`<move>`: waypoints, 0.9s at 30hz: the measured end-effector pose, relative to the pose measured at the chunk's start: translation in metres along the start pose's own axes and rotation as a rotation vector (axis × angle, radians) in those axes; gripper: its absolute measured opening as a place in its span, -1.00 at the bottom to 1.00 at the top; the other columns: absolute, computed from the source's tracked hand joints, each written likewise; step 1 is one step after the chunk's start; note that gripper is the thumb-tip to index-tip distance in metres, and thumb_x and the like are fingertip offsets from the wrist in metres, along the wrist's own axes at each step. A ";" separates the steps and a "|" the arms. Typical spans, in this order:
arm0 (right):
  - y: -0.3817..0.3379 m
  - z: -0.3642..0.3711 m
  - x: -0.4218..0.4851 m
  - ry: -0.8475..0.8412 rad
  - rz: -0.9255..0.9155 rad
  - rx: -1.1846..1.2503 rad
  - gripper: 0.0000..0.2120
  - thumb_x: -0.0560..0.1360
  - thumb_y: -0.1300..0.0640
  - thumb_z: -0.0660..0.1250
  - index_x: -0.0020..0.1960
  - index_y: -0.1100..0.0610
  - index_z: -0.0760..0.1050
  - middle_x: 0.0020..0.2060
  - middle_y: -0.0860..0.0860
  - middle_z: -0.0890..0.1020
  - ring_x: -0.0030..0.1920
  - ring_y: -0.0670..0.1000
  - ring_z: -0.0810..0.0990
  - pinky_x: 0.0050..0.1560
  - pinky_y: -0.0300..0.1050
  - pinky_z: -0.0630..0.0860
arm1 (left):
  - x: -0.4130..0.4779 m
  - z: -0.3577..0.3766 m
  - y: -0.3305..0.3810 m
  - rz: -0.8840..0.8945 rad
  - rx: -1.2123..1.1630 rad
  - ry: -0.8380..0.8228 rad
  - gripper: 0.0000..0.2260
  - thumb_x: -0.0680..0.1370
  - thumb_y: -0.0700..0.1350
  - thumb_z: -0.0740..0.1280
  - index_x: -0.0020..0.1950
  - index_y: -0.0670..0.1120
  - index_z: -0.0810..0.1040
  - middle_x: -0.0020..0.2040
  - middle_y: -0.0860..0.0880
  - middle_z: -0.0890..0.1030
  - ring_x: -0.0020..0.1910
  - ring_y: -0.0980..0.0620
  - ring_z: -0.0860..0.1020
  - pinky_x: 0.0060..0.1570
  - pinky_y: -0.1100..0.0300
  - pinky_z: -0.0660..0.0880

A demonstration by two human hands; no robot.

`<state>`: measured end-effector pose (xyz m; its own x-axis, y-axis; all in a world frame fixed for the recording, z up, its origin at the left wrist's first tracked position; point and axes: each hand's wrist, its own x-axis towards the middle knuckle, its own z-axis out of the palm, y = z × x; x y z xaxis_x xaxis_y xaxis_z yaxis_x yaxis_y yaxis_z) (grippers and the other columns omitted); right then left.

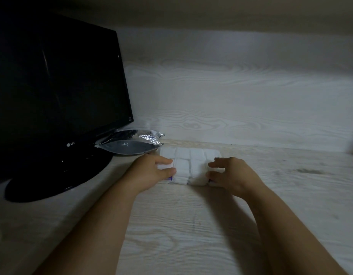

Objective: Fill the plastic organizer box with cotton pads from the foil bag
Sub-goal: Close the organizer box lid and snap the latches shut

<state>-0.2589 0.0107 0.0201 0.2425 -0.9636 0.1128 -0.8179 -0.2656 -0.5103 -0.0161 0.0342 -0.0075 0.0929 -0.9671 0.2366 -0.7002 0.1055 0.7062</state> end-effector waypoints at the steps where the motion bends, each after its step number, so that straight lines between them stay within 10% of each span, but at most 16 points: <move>1: 0.000 0.000 0.000 -0.002 -0.001 -0.003 -0.56 0.47 -0.09 0.41 0.32 -0.05 0.52 0.45 -0.11 0.38 0.32 -0.01 0.49 0.15 -0.19 0.34 | 0.000 0.000 0.000 -0.010 -0.013 -0.004 -0.65 0.40 0.06 0.52 0.17 0.06 0.64 0.18 0.09 0.60 0.11 0.24 0.50 0.09 0.34 0.38; 11: 0.002 0.001 0.005 0.030 0.059 0.032 -0.63 0.49 -0.08 0.40 0.26 0.00 0.58 0.41 -0.06 0.45 0.35 0.02 0.46 0.29 -0.12 0.35 | 0.004 0.007 0.003 -0.044 -0.018 0.030 -0.66 0.44 0.05 0.49 0.19 0.01 0.64 0.24 0.03 0.61 0.20 0.15 0.54 0.13 0.37 0.35; 25: 0.004 0.003 0.003 0.086 0.094 0.067 -0.66 0.45 -0.16 0.41 0.16 -0.05 0.63 0.32 -0.11 0.53 0.25 0.01 0.52 0.18 -0.12 0.42 | -0.001 0.008 0.005 -0.046 -0.050 0.092 -0.79 0.55 0.02 0.37 0.10 -0.02 0.70 -0.22 0.16 0.67 -0.28 0.32 0.53 -0.24 0.40 0.39; 27: 0.001 0.003 0.002 0.152 0.085 -0.017 -0.68 0.43 -0.19 0.39 0.11 -0.07 0.64 0.33 -0.12 0.52 0.26 0.04 0.49 0.22 -0.07 0.42 | 0.000 0.007 0.006 -0.045 0.008 0.108 -0.75 0.55 0.09 0.34 0.11 -0.01 0.69 -0.13 0.13 0.67 -0.08 0.17 0.62 -0.14 0.33 0.40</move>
<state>-0.2573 0.0081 0.0171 0.0917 -0.9758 0.1986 -0.8411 -0.1827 -0.5092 -0.0253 0.0335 -0.0081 0.2002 -0.9403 0.2753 -0.6994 0.0597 0.7123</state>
